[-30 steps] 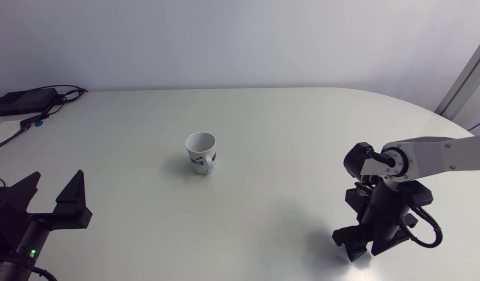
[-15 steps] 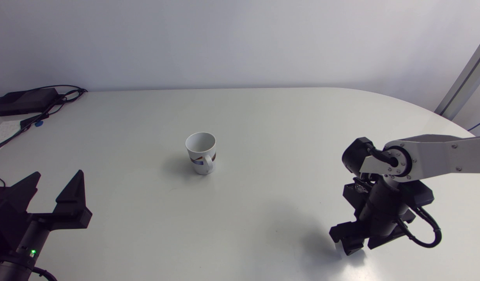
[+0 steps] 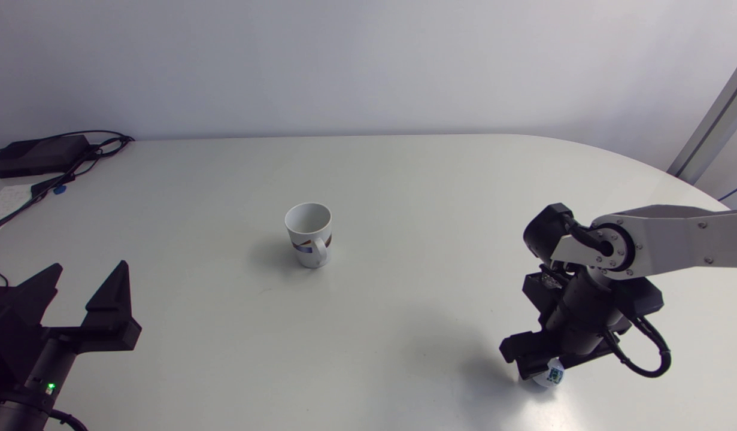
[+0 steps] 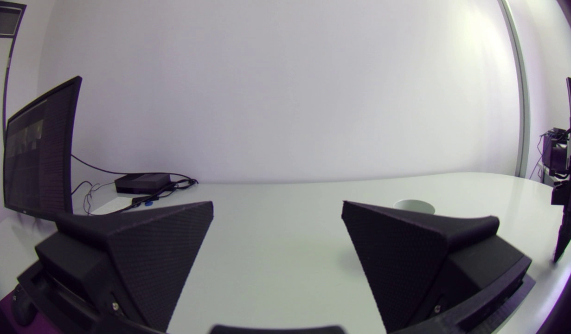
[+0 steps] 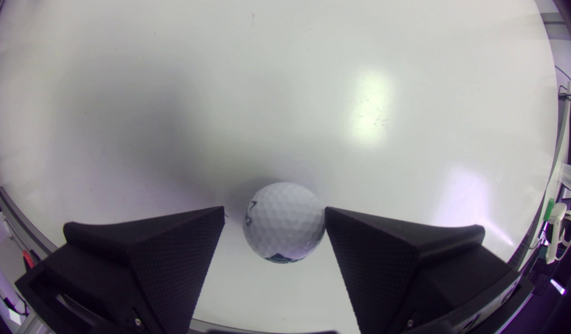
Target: Pick up the white golf ball from the table and place it into the cup.
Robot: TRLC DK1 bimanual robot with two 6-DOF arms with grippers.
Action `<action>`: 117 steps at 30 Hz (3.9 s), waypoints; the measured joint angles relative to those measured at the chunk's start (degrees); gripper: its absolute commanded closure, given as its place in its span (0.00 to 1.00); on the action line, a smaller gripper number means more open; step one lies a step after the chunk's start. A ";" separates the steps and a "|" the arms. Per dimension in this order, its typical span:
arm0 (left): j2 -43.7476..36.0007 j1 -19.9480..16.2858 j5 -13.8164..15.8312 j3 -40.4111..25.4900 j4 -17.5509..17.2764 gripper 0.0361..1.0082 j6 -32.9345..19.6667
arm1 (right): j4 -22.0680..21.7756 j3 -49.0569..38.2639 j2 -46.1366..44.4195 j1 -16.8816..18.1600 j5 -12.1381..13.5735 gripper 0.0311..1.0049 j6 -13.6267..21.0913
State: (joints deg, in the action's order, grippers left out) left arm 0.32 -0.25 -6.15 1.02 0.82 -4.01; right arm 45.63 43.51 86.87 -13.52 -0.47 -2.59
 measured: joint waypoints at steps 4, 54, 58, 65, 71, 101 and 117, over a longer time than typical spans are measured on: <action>0.00 0.00 0.00 0.00 0.02 0.02 0.00 | -0.02 0.00 0.00 0.11 -0.15 0.25 -0.02; 0.00 0.00 0.00 0.00 0.02 0.02 0.00 | 8.81 12.59 -11.47 1.11 0.22 0.67 0.24; 0.00 0.00 0.00 0.00 0.02 0.02 0.00 | 6.80 18.12 -10.36 1.25 0.44 0.67 1.95; 0.00 0.00 0.00 0.00 0.02 0.02 0.00 | 1.51 23.19 -1.18 -1.64 0.39 0.67 2.21; 0.00 0.00 0.00 0.00 0.02 0.02 0.00 | -1.53 30.16 6.49 -8.11 0.00 0.67 2.19; 0.00 0.00 0.02 0.00 0.00 0.02 0.00 | -7.48 63.65 31.04 -22.10 -1.09 0.67 3.93; 0.00 0.00 0.02 0.00 0.02 0.02 0.00 | -8.28 75.71 41.33 -26.67 -1.07 0.68 3.96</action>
State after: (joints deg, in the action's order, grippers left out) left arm 0.32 -0.25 -6.13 1.02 0.84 -4.01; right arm 37.34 119.22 128.20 -40.18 -1.54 1.37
